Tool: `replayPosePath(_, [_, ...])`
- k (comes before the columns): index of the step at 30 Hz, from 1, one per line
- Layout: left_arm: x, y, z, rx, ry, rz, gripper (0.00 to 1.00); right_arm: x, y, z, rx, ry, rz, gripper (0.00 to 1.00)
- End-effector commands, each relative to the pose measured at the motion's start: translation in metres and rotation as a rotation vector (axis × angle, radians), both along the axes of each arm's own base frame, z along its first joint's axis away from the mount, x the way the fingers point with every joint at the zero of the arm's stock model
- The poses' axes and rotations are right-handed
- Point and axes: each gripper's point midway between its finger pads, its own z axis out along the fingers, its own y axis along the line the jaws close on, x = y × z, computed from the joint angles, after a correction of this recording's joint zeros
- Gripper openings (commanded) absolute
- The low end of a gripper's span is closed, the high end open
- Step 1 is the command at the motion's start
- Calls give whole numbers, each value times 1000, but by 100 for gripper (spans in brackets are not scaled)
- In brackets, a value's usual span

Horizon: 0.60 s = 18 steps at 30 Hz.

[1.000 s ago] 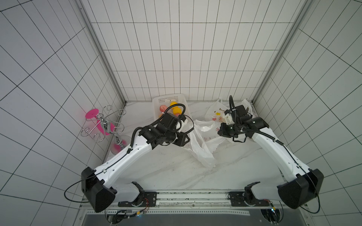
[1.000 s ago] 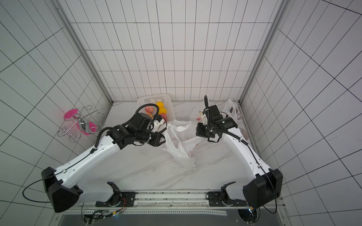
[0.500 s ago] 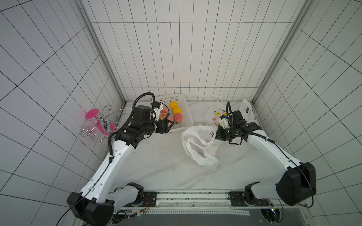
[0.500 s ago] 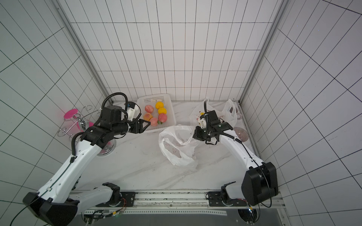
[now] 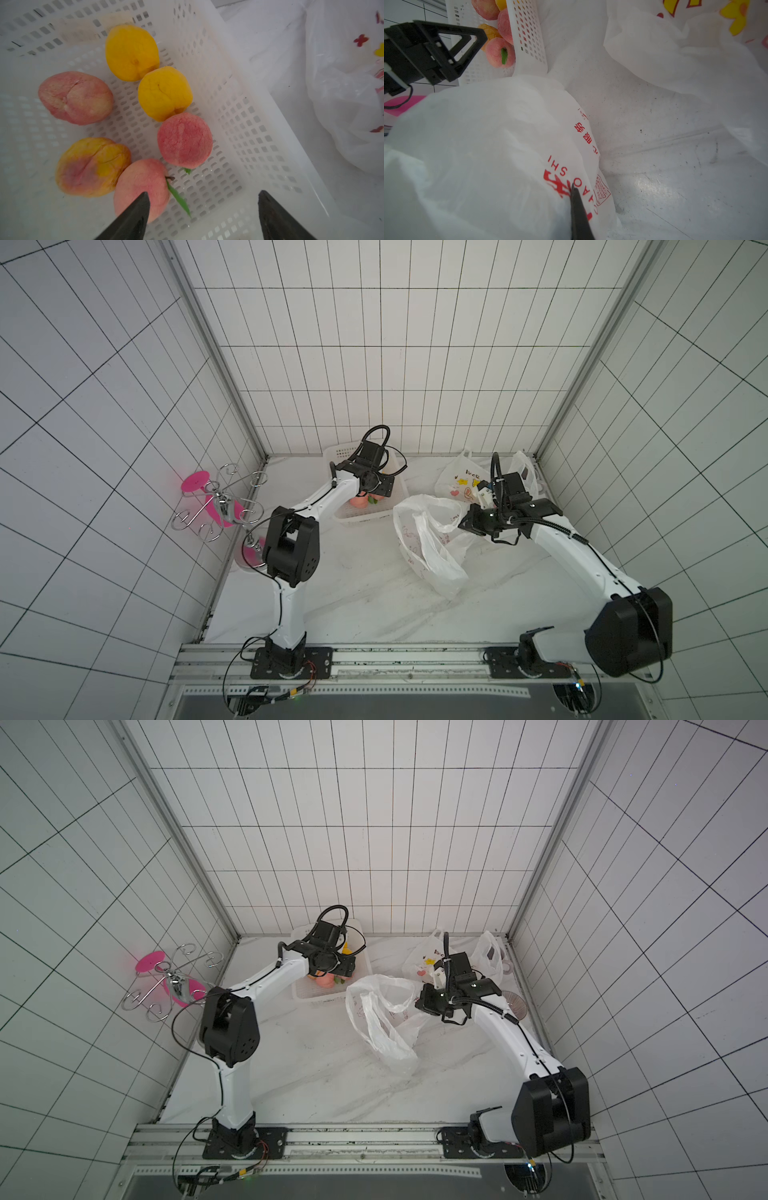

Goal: Place the peach into a plastic bag & tie a knot
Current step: Pick up the peach from the basket.

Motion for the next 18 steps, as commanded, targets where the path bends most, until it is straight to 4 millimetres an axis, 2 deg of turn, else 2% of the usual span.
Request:
replayPosePath(1, [12, 0, -10, 99, 5, -7, 85, -4, -2, 2, 4, 5, 10, 0])
replayPosePath(4, [16, -3, -27, 165, 23, 8, 85, -4, -2, 3, 7, 5, 6, 0])
replayPosePath(8, [20, 8, -44, 250, 17, 39, 84, -3, 0, 5, 16, 6, 7, 0])
replayPosePath(13, [36, 8, -49, 187, -21, 58, 71, -1, 1, 2, 17, 12, 11, 0])
replayPosePath(18, [47, -3, -59, 148, -49, 38, 73, 0, 1, 4, 15, 4, 7, 0])
